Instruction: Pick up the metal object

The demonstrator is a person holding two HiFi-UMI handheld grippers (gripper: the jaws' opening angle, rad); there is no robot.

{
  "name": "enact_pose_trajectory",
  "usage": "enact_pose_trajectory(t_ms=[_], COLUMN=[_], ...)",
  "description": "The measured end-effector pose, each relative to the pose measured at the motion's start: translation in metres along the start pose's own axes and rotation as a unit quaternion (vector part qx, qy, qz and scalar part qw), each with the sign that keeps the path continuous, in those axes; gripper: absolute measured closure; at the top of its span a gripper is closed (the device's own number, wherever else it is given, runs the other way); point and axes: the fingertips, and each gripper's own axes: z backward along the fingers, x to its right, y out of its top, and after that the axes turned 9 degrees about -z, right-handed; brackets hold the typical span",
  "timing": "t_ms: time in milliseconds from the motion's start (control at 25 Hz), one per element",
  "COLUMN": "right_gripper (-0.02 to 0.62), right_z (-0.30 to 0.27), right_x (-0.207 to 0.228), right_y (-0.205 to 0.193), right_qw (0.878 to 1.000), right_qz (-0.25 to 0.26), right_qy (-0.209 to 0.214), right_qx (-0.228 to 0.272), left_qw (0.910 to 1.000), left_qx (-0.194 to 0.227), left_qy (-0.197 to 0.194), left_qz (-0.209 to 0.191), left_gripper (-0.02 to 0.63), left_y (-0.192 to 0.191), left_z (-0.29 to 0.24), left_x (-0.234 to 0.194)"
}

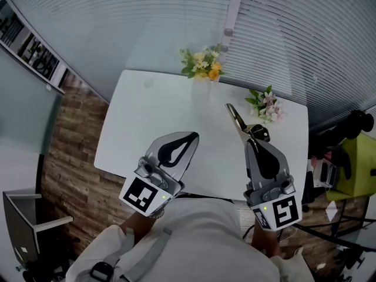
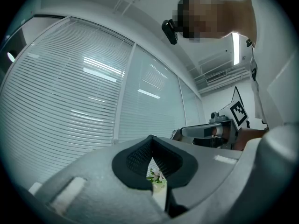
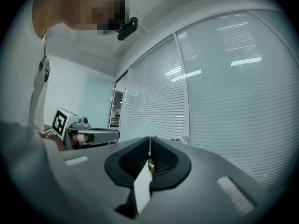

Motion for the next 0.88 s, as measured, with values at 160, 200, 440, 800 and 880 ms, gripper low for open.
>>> enact_pose_trajectory(t_ms=[160,200,440,800,880], right_gripper=[0.584,0.584,0.584,0.584,0.584], right_z=[0.005,0.005,0.006,0.008,0.008], right_x=[-0.003,-0.004,-0.005,-0.005,-0.005], right_y=[0.008,0.01,0.014,0.016,0.016], right_qw=[1.0,1.0,1.0,1.0,1.0], right_qz=[0.004,0.005,0.009,0.009,0.009], right_qy=[-0.001,-0.001,-0.002,-0.004,-0.004], right_qx=[0.007,0.008,0.013,0.014,0.014], left_qw=[1.0,1.0,1.0,1.0,1.0], left_qx=[0.003,0.003,0.005,0.005,0.006], left_qy=[-0.001,-0.001,-0.002,-0.002,-0.002], left_qz=[-0.002,-0.003,-0.002,-0.003,-0.004], left_gripper=[0.601,0.601,0.601,0.601,0.601], left_y=[0.003,0.003,0.003,0.006,0.006], left_z=[0.001,0.001,0.0,0.001,0.001], left_x=[0.001,0.0,0.001,0.0,0.001])
